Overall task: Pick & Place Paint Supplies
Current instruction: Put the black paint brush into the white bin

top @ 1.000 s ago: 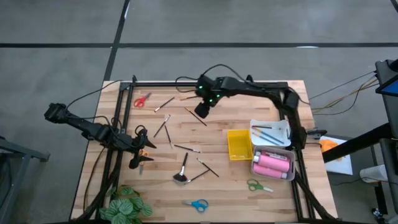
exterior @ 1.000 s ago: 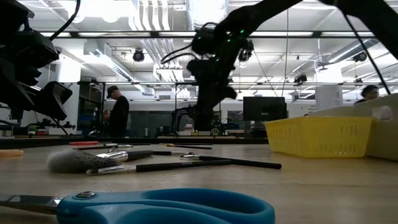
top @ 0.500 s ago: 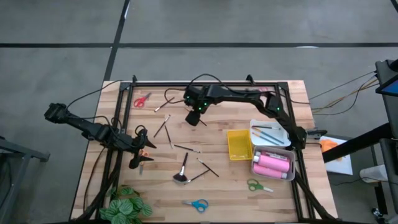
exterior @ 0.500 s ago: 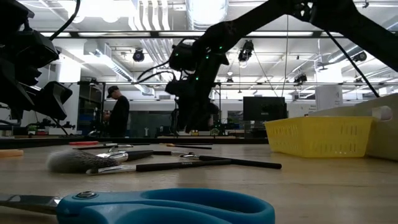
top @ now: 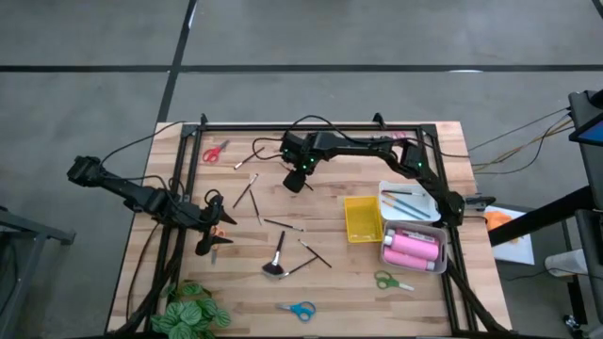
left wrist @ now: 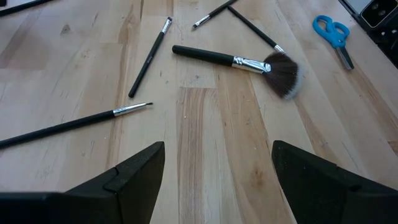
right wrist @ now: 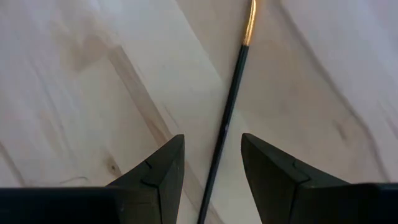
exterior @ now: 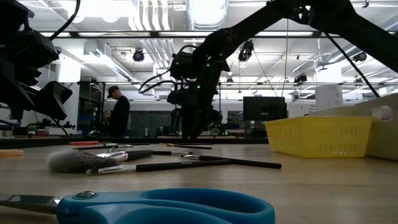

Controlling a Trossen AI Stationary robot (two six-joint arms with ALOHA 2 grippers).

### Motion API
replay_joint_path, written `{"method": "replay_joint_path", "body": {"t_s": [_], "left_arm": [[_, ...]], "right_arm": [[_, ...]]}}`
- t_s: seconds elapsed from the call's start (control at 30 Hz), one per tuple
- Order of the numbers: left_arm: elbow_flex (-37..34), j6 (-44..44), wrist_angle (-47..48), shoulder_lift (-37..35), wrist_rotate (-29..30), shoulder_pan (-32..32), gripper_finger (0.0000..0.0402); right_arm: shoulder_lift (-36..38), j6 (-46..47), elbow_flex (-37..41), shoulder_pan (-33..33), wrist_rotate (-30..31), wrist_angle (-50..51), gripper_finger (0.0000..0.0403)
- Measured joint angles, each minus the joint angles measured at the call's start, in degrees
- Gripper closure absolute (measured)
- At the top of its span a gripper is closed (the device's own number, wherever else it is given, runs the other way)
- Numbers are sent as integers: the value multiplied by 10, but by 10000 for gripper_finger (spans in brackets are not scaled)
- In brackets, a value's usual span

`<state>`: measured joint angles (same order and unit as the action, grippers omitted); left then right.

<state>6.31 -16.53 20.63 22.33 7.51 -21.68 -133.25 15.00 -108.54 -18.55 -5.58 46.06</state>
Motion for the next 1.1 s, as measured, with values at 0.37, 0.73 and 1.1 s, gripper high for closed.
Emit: {"method": "replay_joint_path", "body": {"t_s": [0.37,0.73,1.1], "left_arm": [[0,0,0,0,0,0,101],[0,0,0,0,0,0,101],[0,0,0,0,0,0,101]], "right_arm": [[0,-6,18,3,29,-2,246],[0,-22,23,6,42,5,349],[0,-26,24,5,39,13,386]]}}
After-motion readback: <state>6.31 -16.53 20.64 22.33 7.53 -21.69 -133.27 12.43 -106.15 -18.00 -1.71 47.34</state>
